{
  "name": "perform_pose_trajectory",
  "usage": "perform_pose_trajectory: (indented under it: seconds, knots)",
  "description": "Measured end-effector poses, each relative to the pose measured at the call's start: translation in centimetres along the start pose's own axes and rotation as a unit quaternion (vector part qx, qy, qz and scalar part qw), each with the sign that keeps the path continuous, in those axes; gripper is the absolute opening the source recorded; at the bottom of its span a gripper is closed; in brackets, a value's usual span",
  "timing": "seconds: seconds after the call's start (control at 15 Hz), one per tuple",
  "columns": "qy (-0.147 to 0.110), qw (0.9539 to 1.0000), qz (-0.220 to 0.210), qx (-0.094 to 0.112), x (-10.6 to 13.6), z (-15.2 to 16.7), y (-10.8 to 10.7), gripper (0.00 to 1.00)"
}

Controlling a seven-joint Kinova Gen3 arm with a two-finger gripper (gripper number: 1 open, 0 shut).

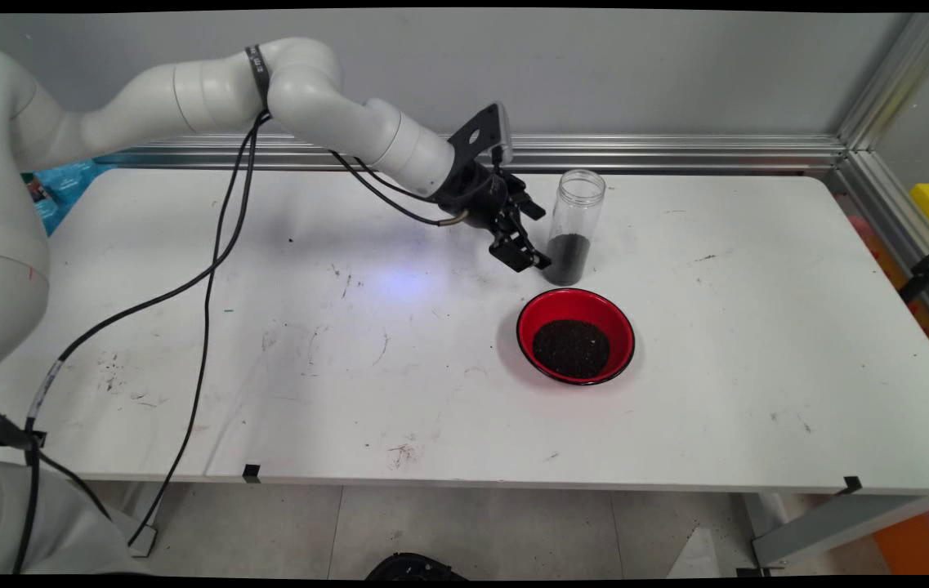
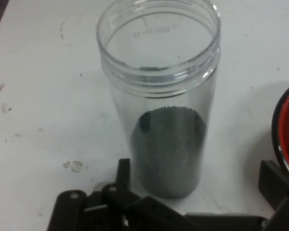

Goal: Pick up the black seasoning powder from the table

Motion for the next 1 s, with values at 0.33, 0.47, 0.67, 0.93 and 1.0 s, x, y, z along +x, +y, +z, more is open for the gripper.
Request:
perform_pose_trajectory:
  seconds: [0.33, 0.47, 0.67, 0.93, 1.0]
  knots:
    - [0.007, 1.0, 0.005, -0.004, -0.5, 0.9, -0.3, 1.0]
    - [0.011, 0.9999, 0.006, -0.005, -0.6, 1.4, -0.4, 1.0]
    - [0.014, 0.9999, 0.007, -0.006, -0.7, 2.0, -0.6, 1.0]
    - [0.017, 0.9998, 0.005, -0.006, -0.8, 2.7, -0.8, 1.0]
    - [0.018, 0.9998, 0.004, -0.006, -0.8, 2.8, -0.8, 1.0]
